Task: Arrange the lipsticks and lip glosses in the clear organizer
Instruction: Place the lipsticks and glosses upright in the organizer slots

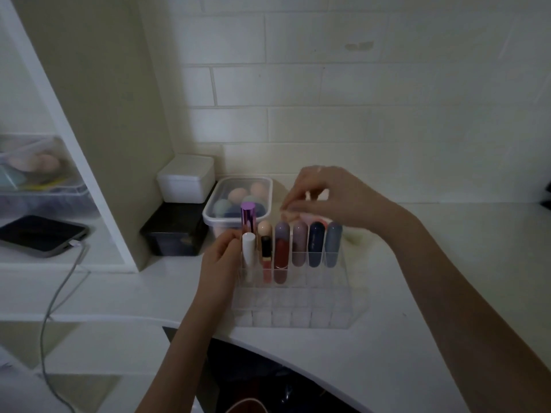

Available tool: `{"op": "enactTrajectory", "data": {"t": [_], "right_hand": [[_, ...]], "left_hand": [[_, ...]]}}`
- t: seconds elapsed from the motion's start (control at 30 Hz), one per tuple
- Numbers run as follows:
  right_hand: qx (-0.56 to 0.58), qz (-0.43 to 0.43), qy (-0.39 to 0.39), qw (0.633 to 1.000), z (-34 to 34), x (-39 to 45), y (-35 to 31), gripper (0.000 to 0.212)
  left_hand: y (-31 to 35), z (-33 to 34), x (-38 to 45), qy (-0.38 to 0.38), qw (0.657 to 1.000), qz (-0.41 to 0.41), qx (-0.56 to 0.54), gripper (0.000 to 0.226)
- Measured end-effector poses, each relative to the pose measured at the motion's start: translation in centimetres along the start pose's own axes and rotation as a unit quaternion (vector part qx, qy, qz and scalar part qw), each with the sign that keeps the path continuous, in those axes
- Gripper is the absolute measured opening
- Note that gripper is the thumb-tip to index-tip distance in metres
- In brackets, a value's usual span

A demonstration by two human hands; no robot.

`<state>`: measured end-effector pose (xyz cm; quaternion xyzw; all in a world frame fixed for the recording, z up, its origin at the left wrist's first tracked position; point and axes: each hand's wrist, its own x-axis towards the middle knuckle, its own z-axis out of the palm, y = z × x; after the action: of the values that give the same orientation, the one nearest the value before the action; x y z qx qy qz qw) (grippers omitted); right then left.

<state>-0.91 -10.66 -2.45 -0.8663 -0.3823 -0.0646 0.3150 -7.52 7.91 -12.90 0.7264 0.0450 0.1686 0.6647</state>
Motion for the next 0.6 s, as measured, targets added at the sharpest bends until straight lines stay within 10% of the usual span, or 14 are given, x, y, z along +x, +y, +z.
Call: {"op": "enactTrajectory", "data": {"t": [0.13,0.33,0.6], "right_hand": [[0.003,0.112,0.186,0.976,0.3,-0.5,6.0,0.025],[-0.089,0.294,-0.034,0.951,5.7,-1.0,12.2,0.057],[-0.172,0.156,-0.072,0.97,9.3,1.2,12.8,0.064]], "left_hand": [[0.0,0.1,0.1,0.005,1.0,-0.001,0.003,0.027],[-0.1,0.1,0.2,0.003,1.0,-0.004,0.002,0.028],[-0.1,0.0,0.2,0.002,1.0,0.003,-0.003,0.027]]}}
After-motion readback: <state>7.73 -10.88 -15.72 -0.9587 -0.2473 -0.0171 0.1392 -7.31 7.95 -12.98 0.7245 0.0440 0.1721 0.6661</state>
